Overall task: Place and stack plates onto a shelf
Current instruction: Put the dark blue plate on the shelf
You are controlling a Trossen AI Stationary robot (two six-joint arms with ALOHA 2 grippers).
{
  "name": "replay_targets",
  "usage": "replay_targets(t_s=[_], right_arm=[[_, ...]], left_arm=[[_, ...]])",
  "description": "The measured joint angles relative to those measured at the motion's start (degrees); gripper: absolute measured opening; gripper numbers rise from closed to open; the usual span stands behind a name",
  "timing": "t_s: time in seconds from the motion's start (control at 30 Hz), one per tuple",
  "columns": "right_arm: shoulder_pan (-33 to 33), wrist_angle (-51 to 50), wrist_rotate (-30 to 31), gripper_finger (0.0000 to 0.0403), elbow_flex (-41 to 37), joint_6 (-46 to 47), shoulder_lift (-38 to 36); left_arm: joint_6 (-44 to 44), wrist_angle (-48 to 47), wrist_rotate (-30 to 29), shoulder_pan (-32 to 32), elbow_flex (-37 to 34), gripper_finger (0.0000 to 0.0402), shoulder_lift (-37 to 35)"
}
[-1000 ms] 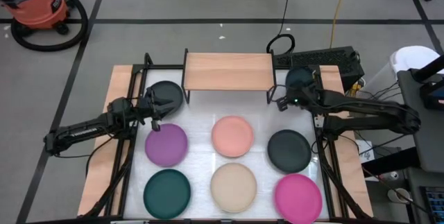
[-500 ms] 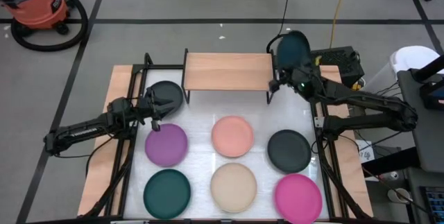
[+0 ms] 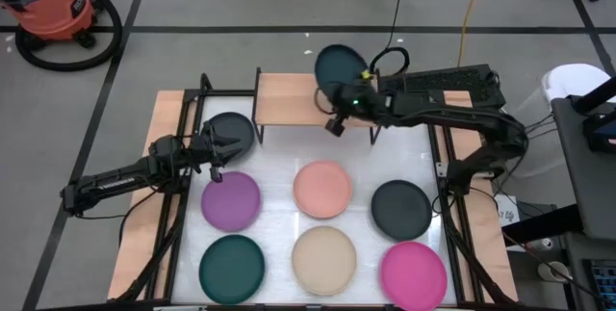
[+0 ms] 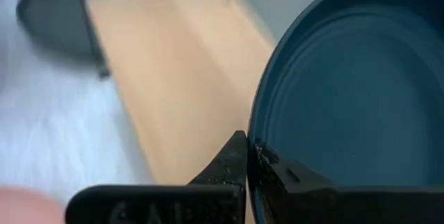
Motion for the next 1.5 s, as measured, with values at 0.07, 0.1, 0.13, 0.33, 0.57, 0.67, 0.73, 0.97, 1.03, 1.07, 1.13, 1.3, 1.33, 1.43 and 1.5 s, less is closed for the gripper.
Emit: replay_targets(t_s=[0.07,0.1,0.13,0.33,0.57,0.67,0.73,0.97,1.03,1.07,1.13,1.3,1.33,1.43,1.5], right_arm=[[-0.32,-2.46,0.01,0.0,0.02,0.0,2.02],[-0.57,-3.69,-0.01,0.0,0.01,0.03,2.88],[-0.96,-4.77,0.05,0.0,0.02,0.21,3.54],[-2.29,-8.81,1.31,0.0,0.13,3.27,4.67],[-1.84,-12.32,-4.53,0.0,0.13,7.55,3.27],[-1.38,-13.54,-4.81,0.0,0.13,8.96,2.47],[-1.36,-13.71,-4.92,0.0002,0.11,9.64,1.92],[-0.3,-13.85,-4.76,0.0016,0.02,10.04,1.32],[-0.24,-13.67,-4.87,0.0018,0.02,9.87,1.32],[-0.24,-13.53,-5.43,0.0019,0.02,9.83,1.32],[-0.24,-12.97,-6.41,0.0023,0.02,9.73,1.32],[-0.24,-11.52,-7.5,0.0035,0.02,9.63,1.32],[-0.24,-11.14,-7.5,0.0038,0.02,9.63,1.32],[-0.24,-10.26,-7.5,0.0049,0.02,9.59,1.32],[-0.24,-9.65,-7.5,0.0057,0.02,9.49,1.32]], left_arm=[[-0.01,0.02,-0.02,-0.01,0.0,0.0145,-0.01],[0.01,0.01,-0.02,-0.01,0.0,0.0145,-0.01],[0.01,0.0,0.0,0.01,0.0,0.0145,-0.01],[0.01,0.02,-0.01,-0.01,0.0,0.0145,0.01],[0.01,0.03,0.0,0.01,0.0,0.0145,-0.01],[0.01,-0.06,0.0,-0.01,0.0,0.0145,0.01],[0.01,0.07,0.0,0.0,0.0,0.0145,0.0],[0.01,-0.07,0.0,0.01,0.02,0.0145,0.01],[0.0,0.04,0.0,0.01,0.02,0.0145,-0.01],[0.01,-0.06,0.0,-0.01,0.02,0.0145,0.01],[0.01,0.03,0.0,-0.01,0.02,0.0145,-0.01],[-0.01,0.02,0.0,0.01,0.02,0.0145,-0.01],[0.01,-0.08,0.0,0.0,0.02,0.0145,0.0],[0.01,0.01,0.0,0.0,0.02,0.0145,0.0],[0.01,-0.02,0.0,0.0,0.02,0.0145,0.01]])
